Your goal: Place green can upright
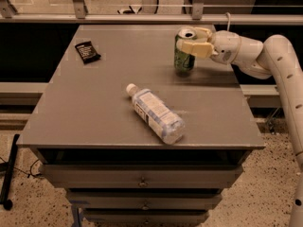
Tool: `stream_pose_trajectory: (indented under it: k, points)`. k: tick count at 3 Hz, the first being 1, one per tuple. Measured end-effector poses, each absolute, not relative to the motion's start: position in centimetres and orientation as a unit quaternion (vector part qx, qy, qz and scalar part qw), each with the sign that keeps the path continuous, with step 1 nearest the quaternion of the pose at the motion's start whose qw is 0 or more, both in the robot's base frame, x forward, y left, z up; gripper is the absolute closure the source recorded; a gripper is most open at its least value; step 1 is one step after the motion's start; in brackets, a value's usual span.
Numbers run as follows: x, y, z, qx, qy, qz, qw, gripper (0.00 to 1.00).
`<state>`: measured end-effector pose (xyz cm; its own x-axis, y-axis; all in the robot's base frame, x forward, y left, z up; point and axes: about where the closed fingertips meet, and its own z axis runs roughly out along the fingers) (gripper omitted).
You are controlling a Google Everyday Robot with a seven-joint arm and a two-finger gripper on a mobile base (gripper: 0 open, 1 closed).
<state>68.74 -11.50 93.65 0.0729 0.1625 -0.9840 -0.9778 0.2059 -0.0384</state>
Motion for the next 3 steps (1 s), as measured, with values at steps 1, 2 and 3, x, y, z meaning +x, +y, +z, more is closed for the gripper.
stream_pose_trajectory:
  k: [1, 2, 3]
  points:
    - [68.5, -11.4, 92.7, -0.423, 0.494, 0.474, 0.594, 0.85]
    - [68.4, -11.4, 92.1, -0.427, 0.5, 0.474, 0.586, 0.64]
    - [68.3, -11.4, 91.5, -0.427, 0.507, 0.475, 0.579, 0.39]
